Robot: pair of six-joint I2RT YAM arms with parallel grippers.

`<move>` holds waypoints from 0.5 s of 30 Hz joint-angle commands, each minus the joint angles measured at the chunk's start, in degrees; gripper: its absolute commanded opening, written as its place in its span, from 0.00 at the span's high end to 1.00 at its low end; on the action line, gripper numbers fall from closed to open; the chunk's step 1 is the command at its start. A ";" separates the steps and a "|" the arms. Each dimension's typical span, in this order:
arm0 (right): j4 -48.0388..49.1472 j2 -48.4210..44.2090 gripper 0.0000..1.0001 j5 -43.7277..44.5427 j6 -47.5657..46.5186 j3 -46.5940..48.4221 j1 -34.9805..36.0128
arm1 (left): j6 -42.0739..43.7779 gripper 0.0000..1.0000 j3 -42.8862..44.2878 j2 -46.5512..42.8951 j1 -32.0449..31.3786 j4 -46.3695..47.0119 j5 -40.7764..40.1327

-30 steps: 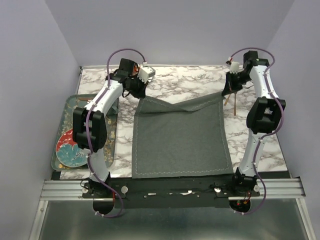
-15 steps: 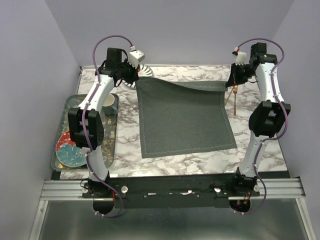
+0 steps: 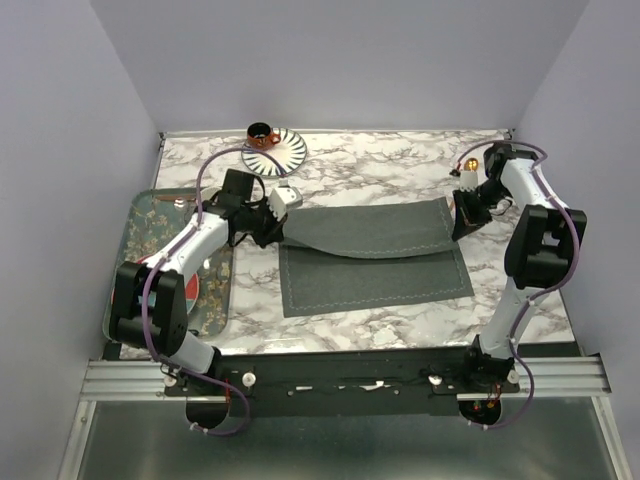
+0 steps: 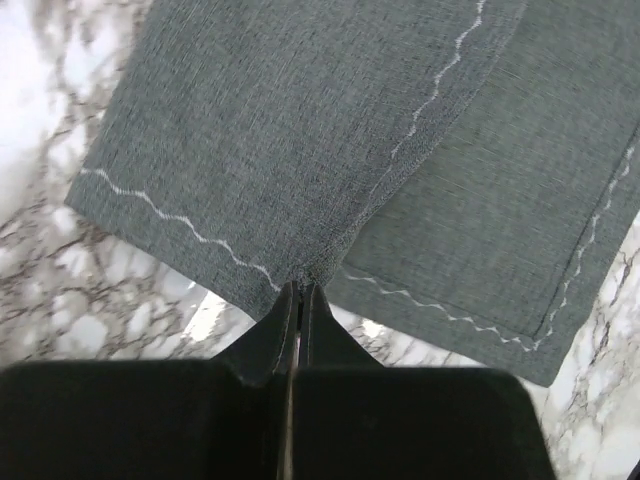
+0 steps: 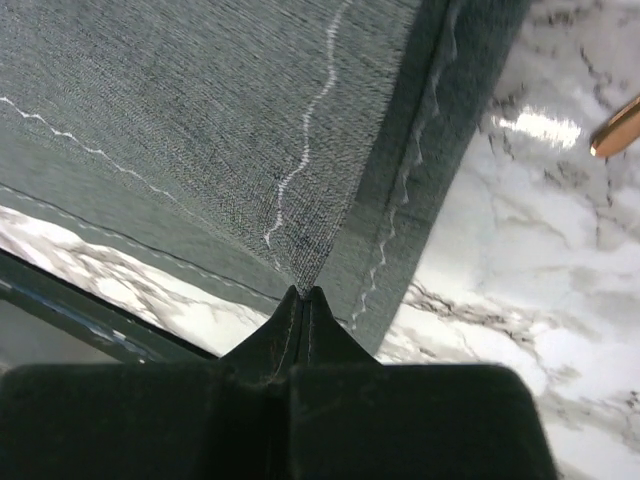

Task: Fold the napkin into a case and place the utensils inside
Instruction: Fold and flatten the napkin at the center of the board.

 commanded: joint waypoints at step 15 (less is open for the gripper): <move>-2.60 -1.91 0.99 10.70 -2.83 -9.05 -0.87 | 3.91 1.00 -18.49 -13.54 -11.28 8.85 -6.98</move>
